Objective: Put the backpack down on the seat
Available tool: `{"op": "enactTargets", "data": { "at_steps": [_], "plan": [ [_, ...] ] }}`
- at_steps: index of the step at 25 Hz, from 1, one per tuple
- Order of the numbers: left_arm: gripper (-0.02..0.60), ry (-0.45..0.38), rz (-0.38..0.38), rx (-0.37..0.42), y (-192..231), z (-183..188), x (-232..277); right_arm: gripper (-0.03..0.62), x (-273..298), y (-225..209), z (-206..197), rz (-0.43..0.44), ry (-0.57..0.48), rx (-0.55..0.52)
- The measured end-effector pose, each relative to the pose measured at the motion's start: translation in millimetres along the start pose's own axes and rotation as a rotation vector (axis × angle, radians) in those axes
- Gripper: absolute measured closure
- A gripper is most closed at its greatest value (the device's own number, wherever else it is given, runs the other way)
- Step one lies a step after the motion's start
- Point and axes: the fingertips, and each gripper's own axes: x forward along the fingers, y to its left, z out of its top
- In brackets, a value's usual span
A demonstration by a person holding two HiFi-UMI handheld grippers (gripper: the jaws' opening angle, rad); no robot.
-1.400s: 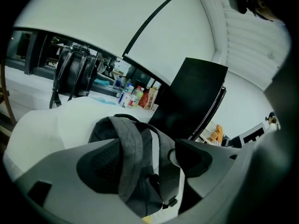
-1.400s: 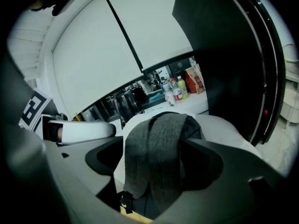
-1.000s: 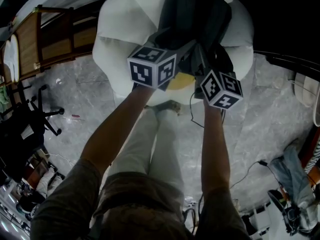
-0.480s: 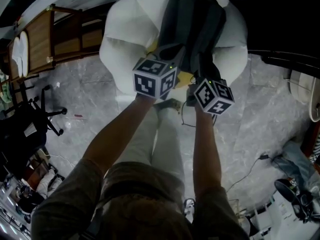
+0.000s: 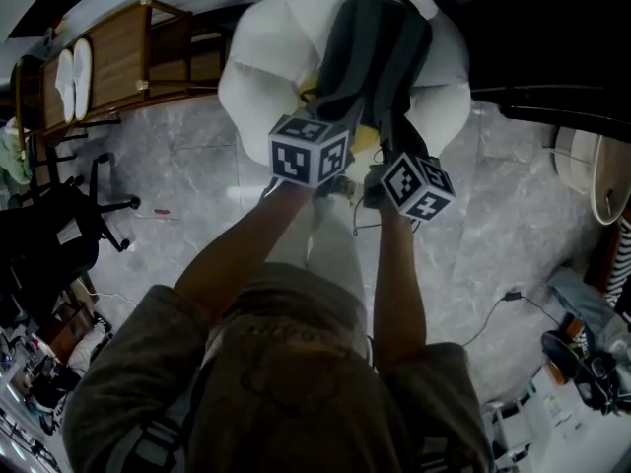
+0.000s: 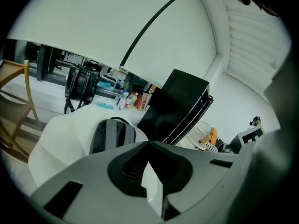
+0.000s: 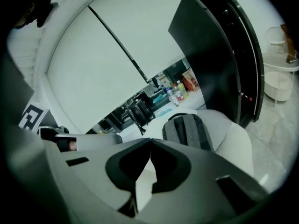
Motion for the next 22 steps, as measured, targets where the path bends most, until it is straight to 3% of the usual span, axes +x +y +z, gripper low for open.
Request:
{"op": "enactTargets", "data": {
  "at_steps": [8, 16, 22],
  "plan": [
    [0.581, 0.033, 0.021, 0.032, -42.0, 4.3, -72.5, 0.594, -59.0, 73.9, 15.4, 0.053, 0.024, 0.003],
    [0.581, 0.017, -0.014, 0.058, -68.3, 16.0, -123.0, 0.594, -106.0, 106.9, 23.0, 0.093, 0.044, -0.036],
    [0.583, -0.007, -0.112, 0.228, -99.6, 36.4, -154.2, 0.594, -141.5, 134.8, 44.7, 0.162, 0.008, -0.117]
  ]
}}
